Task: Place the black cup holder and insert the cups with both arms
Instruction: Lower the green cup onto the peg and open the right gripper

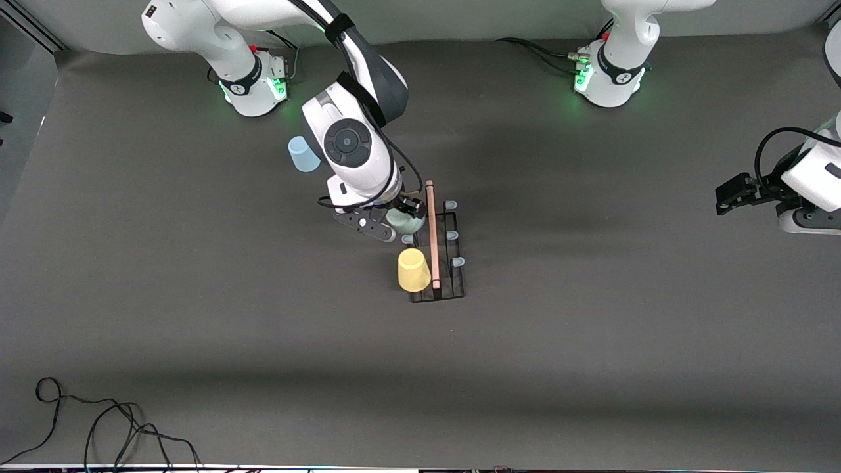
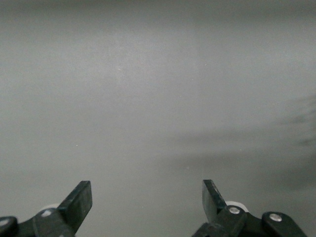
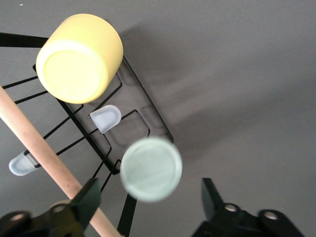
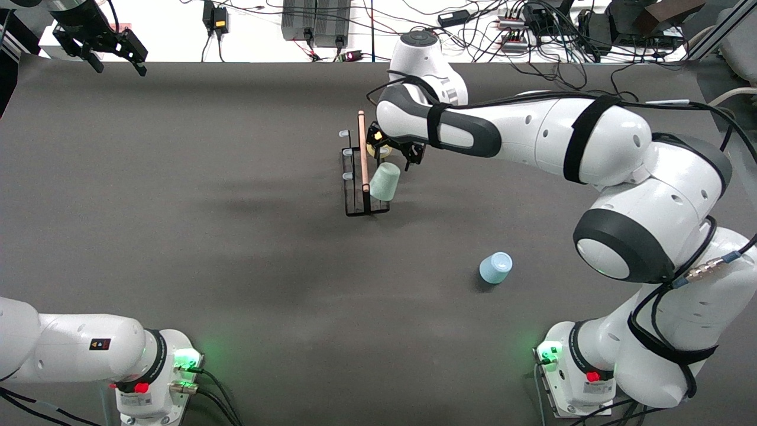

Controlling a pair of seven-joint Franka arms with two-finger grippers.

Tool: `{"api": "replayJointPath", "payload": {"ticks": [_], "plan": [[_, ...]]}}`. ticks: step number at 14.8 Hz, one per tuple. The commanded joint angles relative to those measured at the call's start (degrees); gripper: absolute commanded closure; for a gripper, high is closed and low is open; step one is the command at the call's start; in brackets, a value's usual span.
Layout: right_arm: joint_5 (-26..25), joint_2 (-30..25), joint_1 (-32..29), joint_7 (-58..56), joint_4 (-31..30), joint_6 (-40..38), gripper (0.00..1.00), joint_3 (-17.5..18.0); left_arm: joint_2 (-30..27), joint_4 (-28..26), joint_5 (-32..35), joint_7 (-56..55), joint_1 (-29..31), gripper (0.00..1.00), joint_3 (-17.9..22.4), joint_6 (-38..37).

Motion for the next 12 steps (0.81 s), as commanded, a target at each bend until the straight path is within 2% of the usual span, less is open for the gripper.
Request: {"api": "replayJointPath", "payload": {"ticks": [1, 5, 8, 10, 12], "plan": [[0.93, 0.44, 0.09, 0.46, 3.12, -1.33, 0.0, -0.63, 0.35, 1.09, 0.66, 0.92, 0.0, 0.01, 0.1, -0.23], [0.67, -0.7, -0.87, -0.42, 4.35, -3.69, 0.0, -1.24, 0.35, 1.09, 0.66, 0.92, 0.0, 0.01, 0.1, -0.05], [-0.12, -2.11, -5.17, -6.98, 10.31, -14.65, 0.0, -2.73, 0.35, 1.09, 0.66, 0.92, 0.0, 0.01, 0.1, -0.14], [-0.12, -3.42, -7.11, -13.66, 13.75, -21.34, 0.0, -6.5, 0.35, 1.09, 0.66, 0.92, -0.08, 0.01, 0.1, -0.14], [-0.3, -5.35, -7.12, -20.52, 14.64, -24.87, 0.0, -12.46, 0.35, 1.09, 0.66, 0.92, -0.08, 0.01, 0.1, -0.14]]}}
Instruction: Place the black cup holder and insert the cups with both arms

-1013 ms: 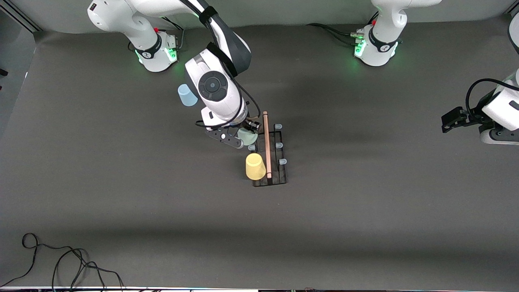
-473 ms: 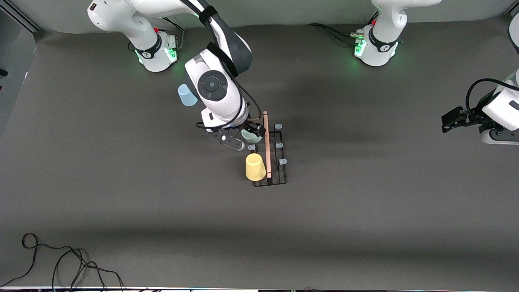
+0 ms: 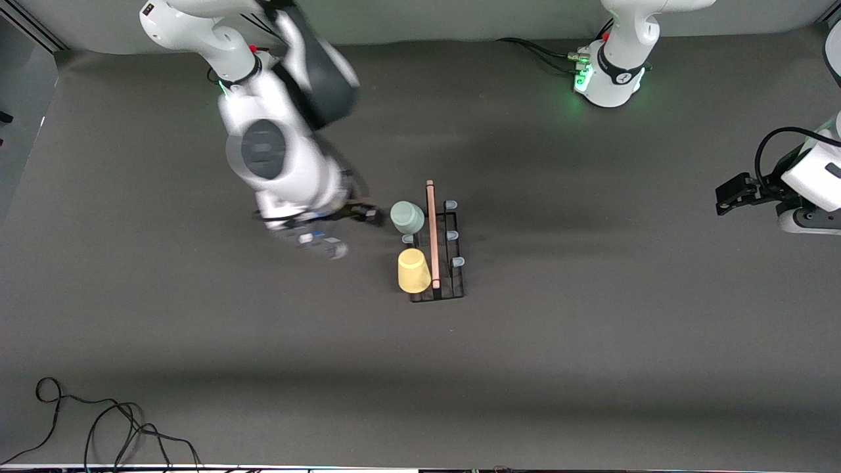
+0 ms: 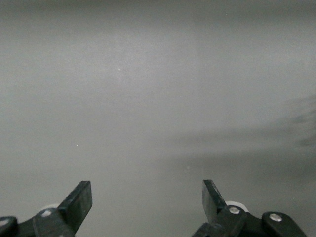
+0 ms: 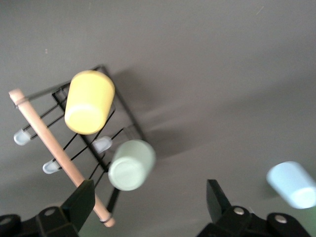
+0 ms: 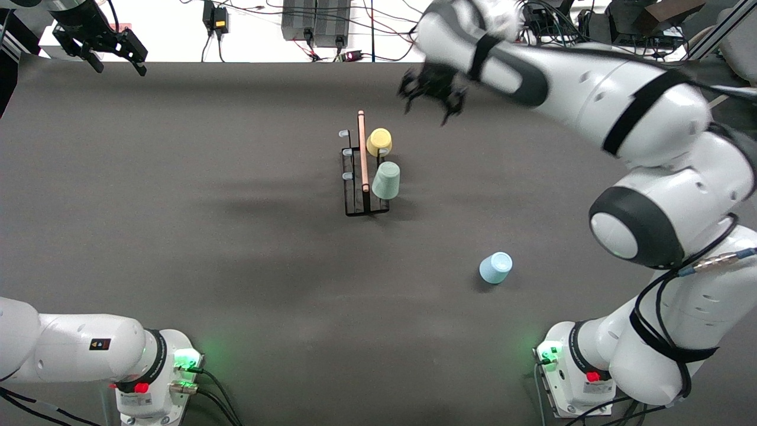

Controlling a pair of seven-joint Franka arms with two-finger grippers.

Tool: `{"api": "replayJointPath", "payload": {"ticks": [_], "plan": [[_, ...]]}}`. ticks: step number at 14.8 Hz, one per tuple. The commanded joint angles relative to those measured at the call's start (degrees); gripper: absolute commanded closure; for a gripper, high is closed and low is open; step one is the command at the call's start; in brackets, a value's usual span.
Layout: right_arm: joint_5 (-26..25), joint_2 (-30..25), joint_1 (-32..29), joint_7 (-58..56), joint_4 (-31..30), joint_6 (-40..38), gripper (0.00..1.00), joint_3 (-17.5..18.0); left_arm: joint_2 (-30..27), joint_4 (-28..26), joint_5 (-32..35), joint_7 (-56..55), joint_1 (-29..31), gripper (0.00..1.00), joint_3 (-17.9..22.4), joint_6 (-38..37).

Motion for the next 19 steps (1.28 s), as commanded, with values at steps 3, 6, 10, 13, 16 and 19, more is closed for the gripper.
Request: {"api": "replayJointPath", "payload": {"ticks": [3, 6, 10, 13, 16, 19], "plan": [[-1.1, -5.71, -0.28, -18.4, 1.45, -9.18, 0.0, -14.09, 0.26, 0.97, -0.04, 1.78, -0.01, 0.01, 0.1, 0.56], [-5.21, -8.08, -0.2, -28.87, 1.8, -11.92, 0.0, -21.48, 0.35, 0.97, -0.13, 1.52, -0.01, 0.01, 0.1, 1.18], [-8.74, -9.76, -0.28, -35.91, 3.2, -12.72, 0.0, -26.24, 1.14, 2.55, -0.14, 0.9, -0.01, 0.01, 0.1, 1.0], [-8.83, -9.15, -0.37, -38.57, 2.77, -12.72, 0.0, -28.71, 3.32, 6.91, -0.14, 0.46, -0.01, 0.01, 0.1, -0.83], [-8.83, -9.32, -0.63, -38.66, 2.59, -12.72, 0.0, -29.94, 4.3, 8.44, -0.14, 0.29, -0.1, 0.01, 0.1, -3.48], [-8.83, -9.32, -1.42, -38.3, 2.33, -14.56, 0.0, -29.07, 4.21, 8.26, -3.82, -1.98, 0.08, 0.01, 0.18, -1.82]]}}
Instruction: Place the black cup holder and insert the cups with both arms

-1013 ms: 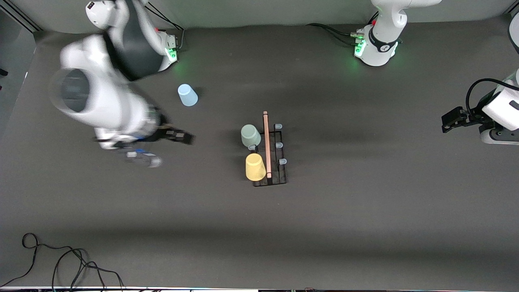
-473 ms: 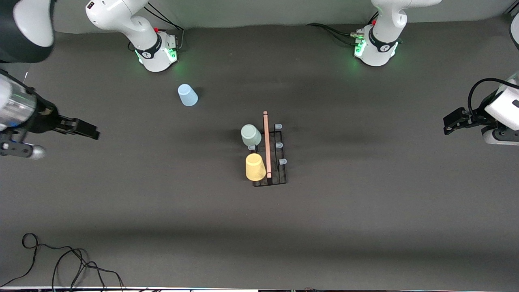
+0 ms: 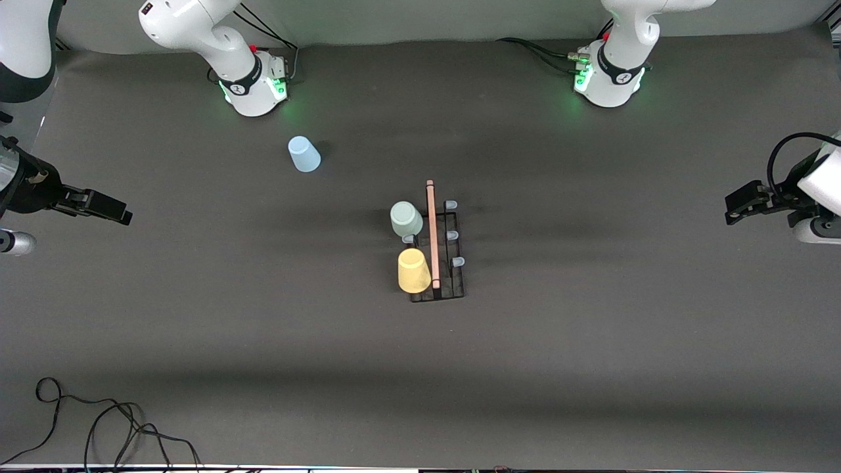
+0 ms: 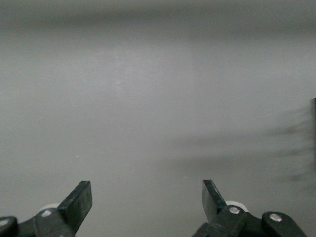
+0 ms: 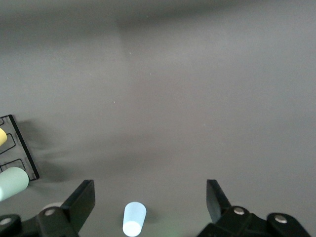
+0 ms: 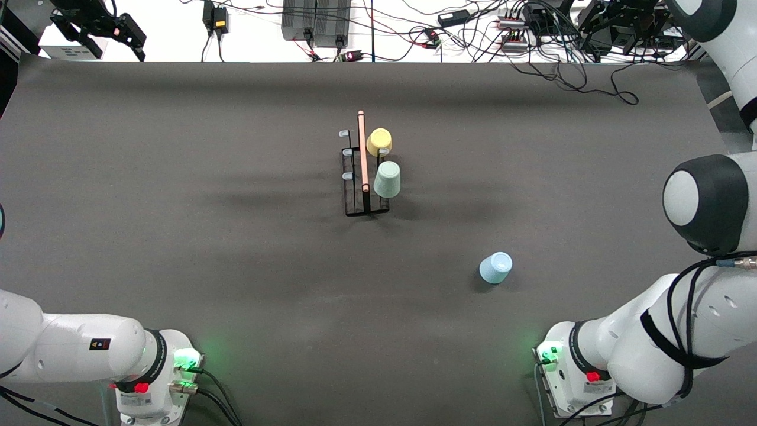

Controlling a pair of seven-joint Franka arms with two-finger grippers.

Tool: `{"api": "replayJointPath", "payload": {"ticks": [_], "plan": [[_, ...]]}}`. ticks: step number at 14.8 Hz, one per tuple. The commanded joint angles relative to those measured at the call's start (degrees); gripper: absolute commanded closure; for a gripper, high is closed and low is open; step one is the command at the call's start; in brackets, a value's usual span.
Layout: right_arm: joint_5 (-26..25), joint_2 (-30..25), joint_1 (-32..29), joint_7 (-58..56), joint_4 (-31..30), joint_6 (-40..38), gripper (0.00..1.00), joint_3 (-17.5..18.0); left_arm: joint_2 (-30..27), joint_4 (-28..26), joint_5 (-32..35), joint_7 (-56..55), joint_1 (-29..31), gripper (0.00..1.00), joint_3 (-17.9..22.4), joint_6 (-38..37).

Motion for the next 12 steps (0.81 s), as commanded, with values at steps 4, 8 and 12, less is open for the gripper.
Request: {"api": "replayJointPath", "payload": {"ticks": [4, 8, 12], "plan": [[-2.15, -1.21, -14.21, -0.69, 0.08, -1.61, 0.0, 15.0, 0.37, 1.61, -0.46, -1.7, -0.11, 0.01, 0.09, -0.67], [-6.02, -2.97, -25.63, -0.51, -0.27, -1.61, 0.0, 28.71, 0.46, 1.61, 0.24, -1.7, -0.29, 0.01, 0.09, -0.93], [-6.73, -4.37, -33.29, -0.42, -1.4, -1.52, 0.0, 37.86, 0.46, 1.61, 1.12, -1.7, -0.29, 0.01, 0.09, -1.28]]}}
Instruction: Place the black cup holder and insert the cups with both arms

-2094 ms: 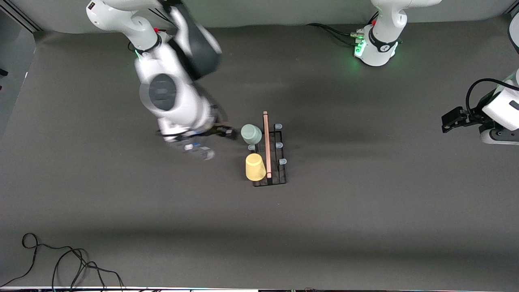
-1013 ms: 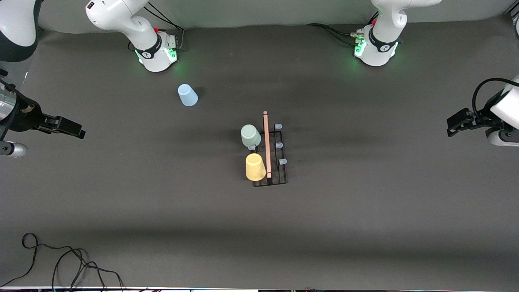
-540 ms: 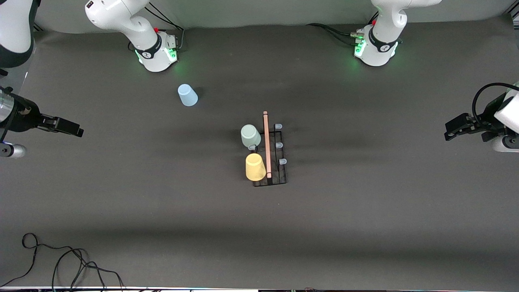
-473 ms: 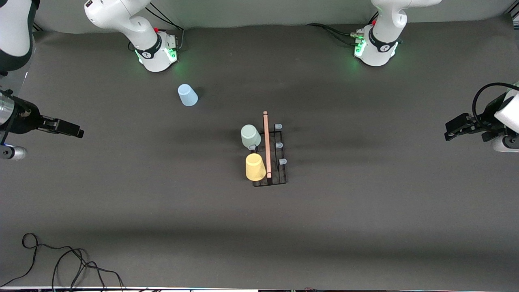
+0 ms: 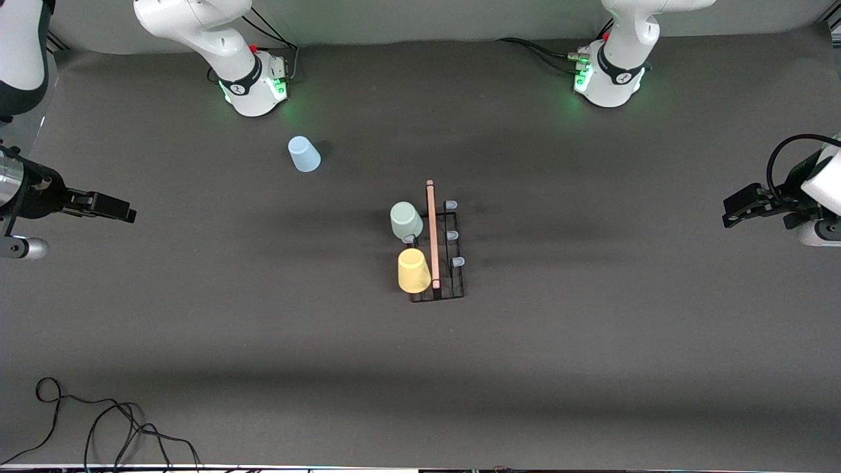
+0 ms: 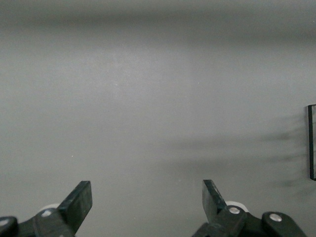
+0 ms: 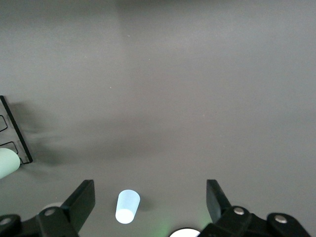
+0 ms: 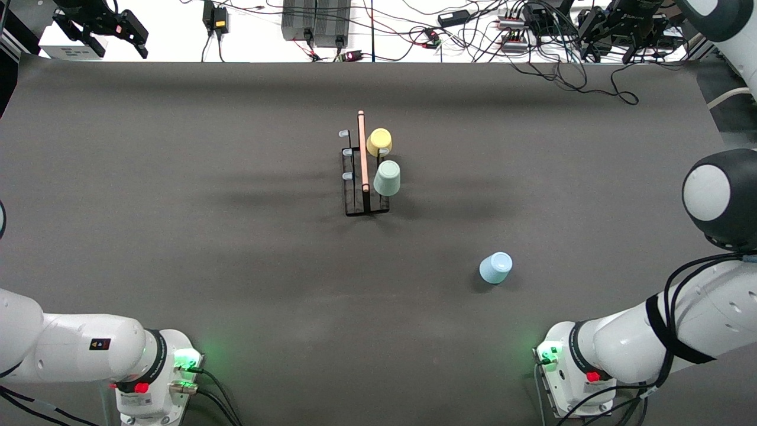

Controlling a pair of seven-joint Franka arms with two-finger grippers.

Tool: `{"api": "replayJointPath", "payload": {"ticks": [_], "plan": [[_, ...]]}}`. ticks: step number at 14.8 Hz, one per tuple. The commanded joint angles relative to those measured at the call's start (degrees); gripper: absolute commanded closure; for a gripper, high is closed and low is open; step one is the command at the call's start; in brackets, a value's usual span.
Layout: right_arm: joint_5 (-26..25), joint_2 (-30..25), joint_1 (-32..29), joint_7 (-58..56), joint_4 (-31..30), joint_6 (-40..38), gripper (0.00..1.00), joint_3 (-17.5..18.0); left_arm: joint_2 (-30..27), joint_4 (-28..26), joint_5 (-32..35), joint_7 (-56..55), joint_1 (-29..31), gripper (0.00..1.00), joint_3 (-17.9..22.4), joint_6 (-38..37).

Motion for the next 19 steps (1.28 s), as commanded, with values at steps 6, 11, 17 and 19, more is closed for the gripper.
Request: {"api": "replayJointPath", "payload": {"ticks": [6, 11, 17, 19], "plan": [[-6.51, -8.91, -12.59, -0.4, -11.42, 6.35, 0.0, 16.14, 0.27, 1.3, 1.12, -0.41, -0.64, 0.01, -0.06, -2.21], [-6.59, -12.08, -17.17, -0.49, -16.1, 10.68, 0.0, 21.15, 0.27, 1.3, 1.12, -0.32, -0.38, 0.01, -0.06, -2.21], [-6.07, -12.61, -16.9, -0.05, -13.55, 10.77, 0.0, 20.8, 0.36, 1.39, 1.03, 0.55, -0.2, 0.01, 0.11, -2.03], [-5.8, -12.61, -17.08, -0.14, -13.55, 10.77, 0.0, 20.8, 0.36, 1.47, 1.12, 0.73, -0.2, 0.01, -0.06, -1.68]]}}
